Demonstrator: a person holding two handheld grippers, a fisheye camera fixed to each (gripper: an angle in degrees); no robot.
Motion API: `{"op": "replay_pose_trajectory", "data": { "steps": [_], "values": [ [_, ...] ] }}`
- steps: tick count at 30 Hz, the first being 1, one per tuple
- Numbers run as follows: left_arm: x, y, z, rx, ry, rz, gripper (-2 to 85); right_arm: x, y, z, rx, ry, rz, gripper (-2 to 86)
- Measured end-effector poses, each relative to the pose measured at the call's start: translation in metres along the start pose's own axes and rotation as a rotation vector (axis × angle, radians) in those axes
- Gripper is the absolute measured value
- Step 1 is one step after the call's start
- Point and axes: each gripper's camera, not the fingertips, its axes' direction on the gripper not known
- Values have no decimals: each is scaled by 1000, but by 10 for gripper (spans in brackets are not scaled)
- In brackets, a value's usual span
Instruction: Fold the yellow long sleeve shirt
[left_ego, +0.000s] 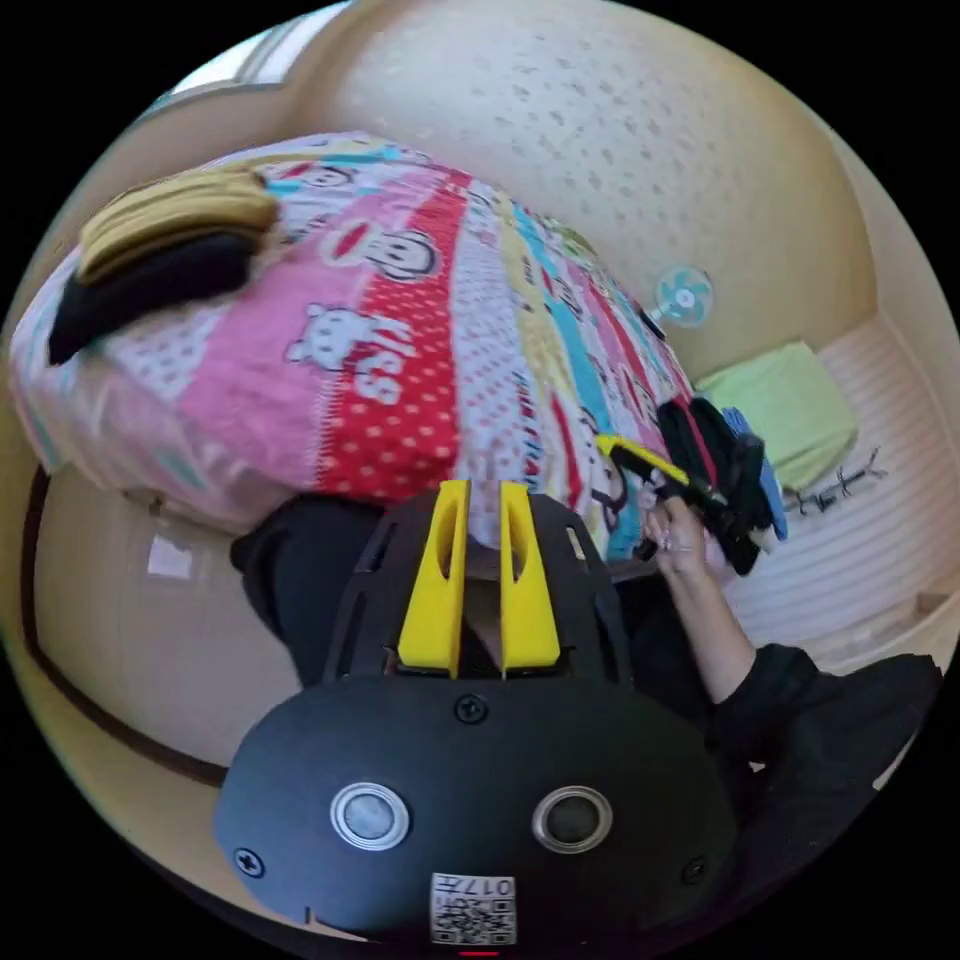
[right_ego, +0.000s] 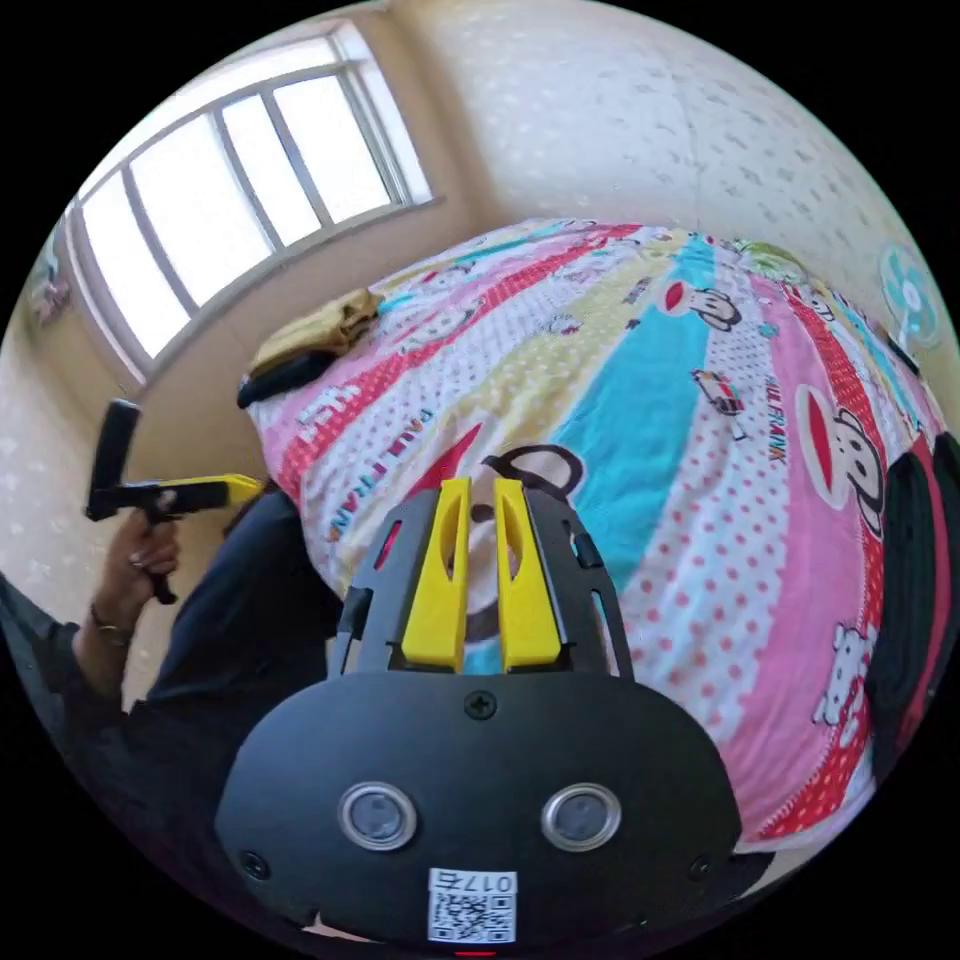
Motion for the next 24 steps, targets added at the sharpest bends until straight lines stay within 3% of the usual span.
{"op": "replay_pose_trajectory", "data": {
  "steps": [2, 9, 11, 15, 20, 24],
  "values": [
    [-47, -9, -44, 164, -18, -86, 88, -7, 17, -4, 138, 11, -1, 42],
    [-160, -134, -127, 398, -366, -222, 141, 13, 24, -4, 162, -230, 102, 21],
    [-215, -170, -96, 257, -245, -379, 131, 18, 27, -4, 176, -282, 127, 16],
    [-220, -142, -96, 515, 46, -575, 75, 14, 31, -6, 190, -302, 134, 9],
    [-113, -161, -54, 337, 419, -278, 45, 3, 36, -16, 208, -271, 123, 5],
    [21, -144, -21, 178, 510, 75, 17, 1, 53, -55, 276, -188, 252, 5]
  ]
}}
